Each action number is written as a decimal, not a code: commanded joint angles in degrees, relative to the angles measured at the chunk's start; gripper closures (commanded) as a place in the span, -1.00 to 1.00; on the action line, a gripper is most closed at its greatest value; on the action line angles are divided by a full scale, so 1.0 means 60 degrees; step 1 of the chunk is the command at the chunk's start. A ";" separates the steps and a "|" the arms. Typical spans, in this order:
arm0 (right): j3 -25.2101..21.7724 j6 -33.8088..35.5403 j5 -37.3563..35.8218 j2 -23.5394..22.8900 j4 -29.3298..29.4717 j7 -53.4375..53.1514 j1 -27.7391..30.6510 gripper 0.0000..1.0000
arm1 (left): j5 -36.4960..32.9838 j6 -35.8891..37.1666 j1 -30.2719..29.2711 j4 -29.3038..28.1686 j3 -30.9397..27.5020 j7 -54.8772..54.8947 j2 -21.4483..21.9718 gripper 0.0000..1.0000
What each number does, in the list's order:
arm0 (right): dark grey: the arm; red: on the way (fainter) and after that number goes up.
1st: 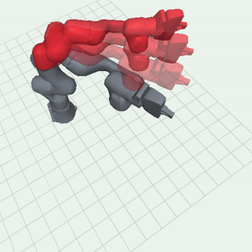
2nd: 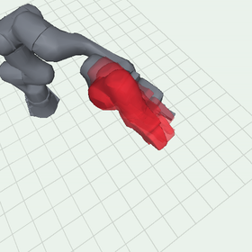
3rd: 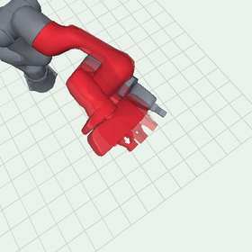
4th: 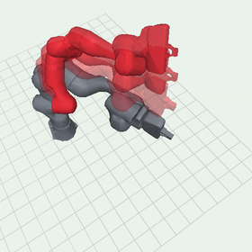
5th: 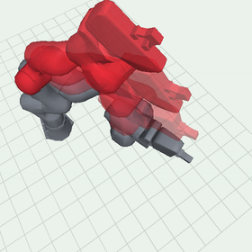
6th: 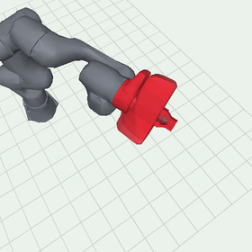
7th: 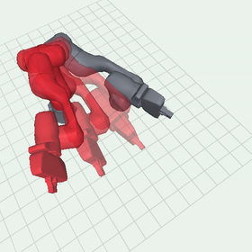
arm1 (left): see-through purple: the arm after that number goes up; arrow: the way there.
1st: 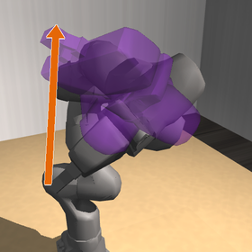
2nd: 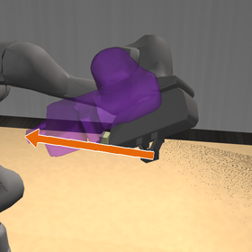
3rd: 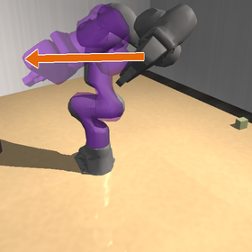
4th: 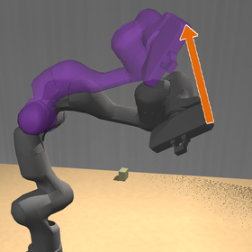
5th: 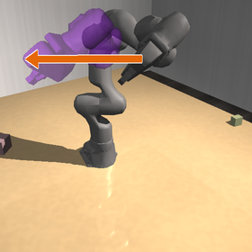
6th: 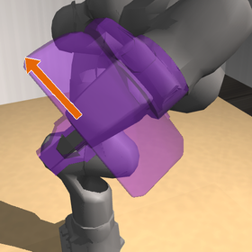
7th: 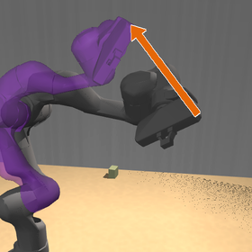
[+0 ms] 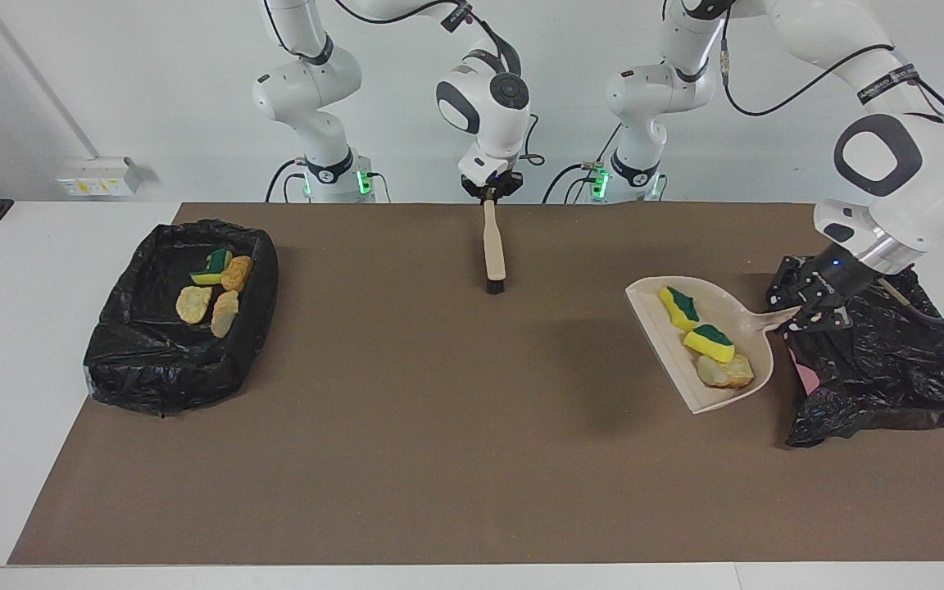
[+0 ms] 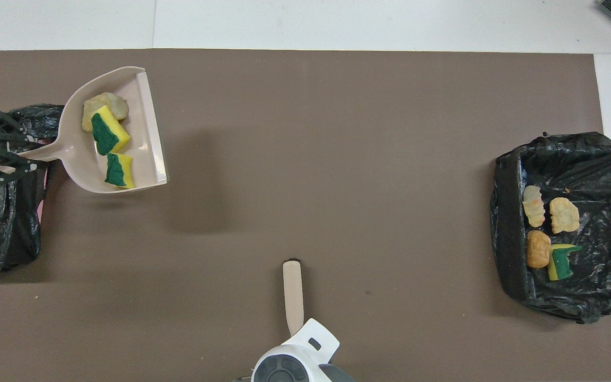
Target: Sweep and dump trash in bin
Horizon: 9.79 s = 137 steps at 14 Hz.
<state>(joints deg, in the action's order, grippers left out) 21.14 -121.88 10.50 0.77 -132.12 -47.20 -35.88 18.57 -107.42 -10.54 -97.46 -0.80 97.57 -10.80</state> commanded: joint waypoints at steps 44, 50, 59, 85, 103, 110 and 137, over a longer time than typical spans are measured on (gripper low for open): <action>-0.1702 0.2236 -0.2336 -0.0114 0.5070 0.3995 0.5687 -1.00 | -1.3408 0.0644 0.0260 -0.0411 0.0075 -0.4580 0.1639 1.00; -0.3433 0.4620 -0.2248 0.0706 0.6357 0.6619 0.5686 -1.00 | -1.0470 0.2214 0.1594 -0.0295 0.0119 -0.7599 0.1624 1.00; -0.3992 0.6164 -0.2145 0.0956 0.7050 0.7090 0.5555 -1.00 | -0.4755 0.2479 0.2343 -0.0295 0.0556 -1.4028 0.1683 1.00; -0.4123 0.6178 -0.2058 0.1146 0.6742 0.7134 0.5525 -1.00 | -0.3241 -0.2149 0.6518 0.0687 0.2140 -2.2268 -0.2506 0.93; -0.4167 0.5622 -0.1574 0.1293 0.6258 0.7750 0.5818 -1.00 | -0.3037 -0.0161 0.2405 0.0848 0.2067 -1.7704 -0.0399 -1.00; -0.4167 0.5622 -0.1589 0.1293 0.6229 0.7720 0.5818 -1.00 | -0.2977 0.1449 0.1684 0.1446 0.1746 -1.7537 0.0321 -1.00; -0.4079 0.5680 -0.1706 0.1454 0.5965 0.7750 0.5789 -1.00 | -0.2978 0.3460 0.3236 0.1624 -0.0526 -1.6130 0.1859 -1.00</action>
<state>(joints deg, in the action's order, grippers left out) -3.47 -86.58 -0.23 7.85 -94.36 -2.73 -1.88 0.45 -87.83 7.83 -87.94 -3.20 -0.03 -0.12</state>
